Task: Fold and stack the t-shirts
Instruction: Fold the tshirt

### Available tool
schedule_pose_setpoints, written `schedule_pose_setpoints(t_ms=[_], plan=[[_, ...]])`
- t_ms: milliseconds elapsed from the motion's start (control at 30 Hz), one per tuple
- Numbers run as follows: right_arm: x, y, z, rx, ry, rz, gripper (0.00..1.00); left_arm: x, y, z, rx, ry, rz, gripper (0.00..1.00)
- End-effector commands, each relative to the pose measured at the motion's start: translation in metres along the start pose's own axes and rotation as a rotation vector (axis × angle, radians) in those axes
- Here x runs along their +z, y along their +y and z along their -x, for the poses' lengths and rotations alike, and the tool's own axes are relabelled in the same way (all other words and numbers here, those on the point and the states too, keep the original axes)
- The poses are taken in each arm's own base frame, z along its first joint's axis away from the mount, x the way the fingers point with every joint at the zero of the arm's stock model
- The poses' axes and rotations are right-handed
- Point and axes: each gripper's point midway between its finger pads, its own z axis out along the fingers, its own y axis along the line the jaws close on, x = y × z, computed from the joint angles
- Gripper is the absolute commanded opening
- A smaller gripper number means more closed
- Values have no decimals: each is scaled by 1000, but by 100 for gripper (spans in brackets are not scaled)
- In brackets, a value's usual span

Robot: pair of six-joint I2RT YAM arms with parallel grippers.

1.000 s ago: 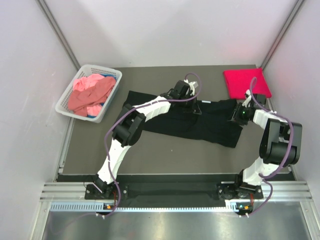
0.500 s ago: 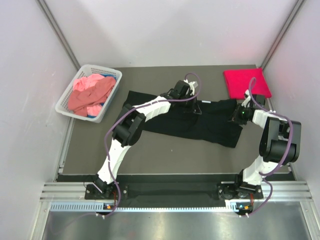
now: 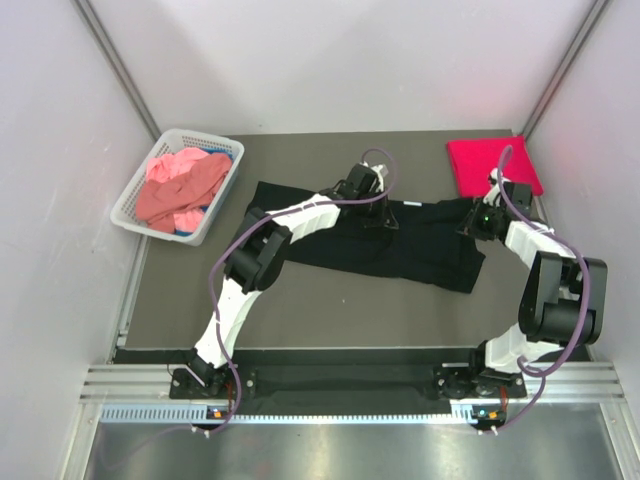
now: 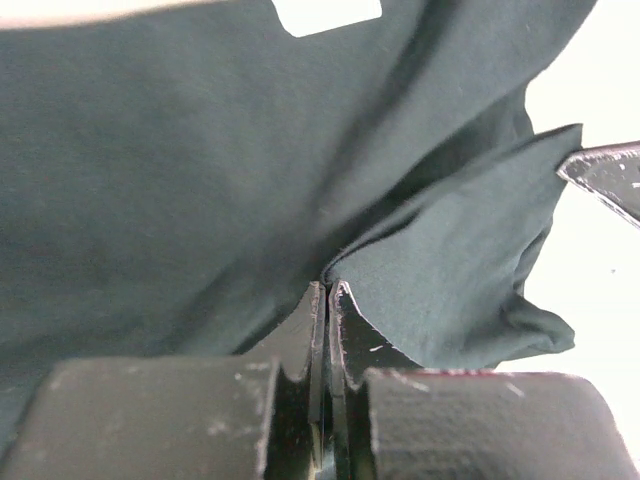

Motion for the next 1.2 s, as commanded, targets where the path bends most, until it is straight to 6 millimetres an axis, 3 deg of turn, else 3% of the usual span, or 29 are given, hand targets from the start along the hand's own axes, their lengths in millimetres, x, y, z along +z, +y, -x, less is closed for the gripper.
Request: schedule_pose_setpoints(t_ms=[0,233,667,967,1067,1100,1133,1167], plan=[[-1,8,35,-86,-123,22,0,-10,-3,27,-10,-108,11,0],[-3,21,56,-131,-234,79,0,-14,3,38,-17,-171,33,0],[16,17,45,-130,-164,70,0,-8,22,45,-40,-197,102,0],[17,23,49,-107,-155,83,1,-11,14,44,-29,-200,60,2],[6,27,55,-45,-153,61,19,-21,13,45,-27,-203,79,18],[-1,23,67,-12,-168,7,31,-26,15,48,-25,-218,98,20],[-4,19,66,33,-143,-29,36,-38,7,55,-10,-243,100,21],[-8,13,39,125,-17,-89,40,-43,10,55,-7,-250,119,22]])
